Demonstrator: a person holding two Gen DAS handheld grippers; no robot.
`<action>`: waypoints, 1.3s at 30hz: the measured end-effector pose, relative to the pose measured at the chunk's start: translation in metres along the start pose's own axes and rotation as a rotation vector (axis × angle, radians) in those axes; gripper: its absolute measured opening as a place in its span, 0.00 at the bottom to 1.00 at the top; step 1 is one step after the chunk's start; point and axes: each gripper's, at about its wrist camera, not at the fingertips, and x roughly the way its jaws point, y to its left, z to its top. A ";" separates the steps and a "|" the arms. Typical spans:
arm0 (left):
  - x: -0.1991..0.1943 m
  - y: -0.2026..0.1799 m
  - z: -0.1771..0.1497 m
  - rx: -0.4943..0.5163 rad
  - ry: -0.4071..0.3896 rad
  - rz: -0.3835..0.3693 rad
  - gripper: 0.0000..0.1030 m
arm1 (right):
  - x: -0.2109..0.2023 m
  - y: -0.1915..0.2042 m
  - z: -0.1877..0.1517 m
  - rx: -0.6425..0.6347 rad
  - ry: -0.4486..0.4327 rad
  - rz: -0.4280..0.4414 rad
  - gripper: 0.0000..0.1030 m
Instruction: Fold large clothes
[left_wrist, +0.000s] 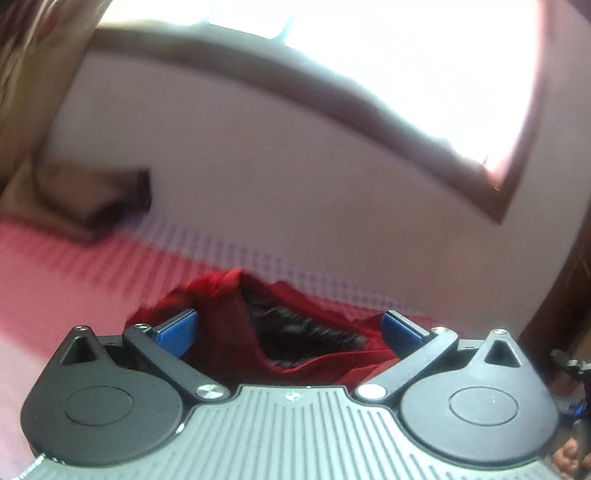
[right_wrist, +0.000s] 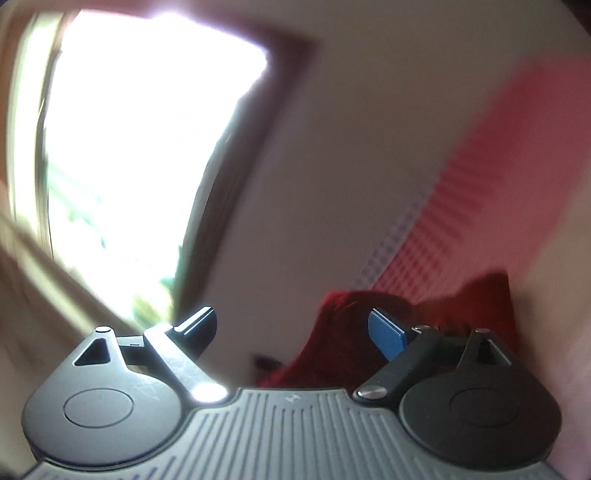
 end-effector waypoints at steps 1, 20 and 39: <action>0.000 -0.005 0.001 0.026 0.002 0.001 1.00 | 0.004 0.012 -0.003 -0.082 0.028 -0.011 0.73; 0.085 -0.043 -0.002 0.232 0.032 0.245 0.80 | 0.126 0.082 -0.054 -0.879 0.291 -0.317 0.31; 0.149 0.001 -0.041 0.186 0.176 0.416 0.98 | 0.155 0.027 -0.064 -0.681 0.343 -0.350 0.29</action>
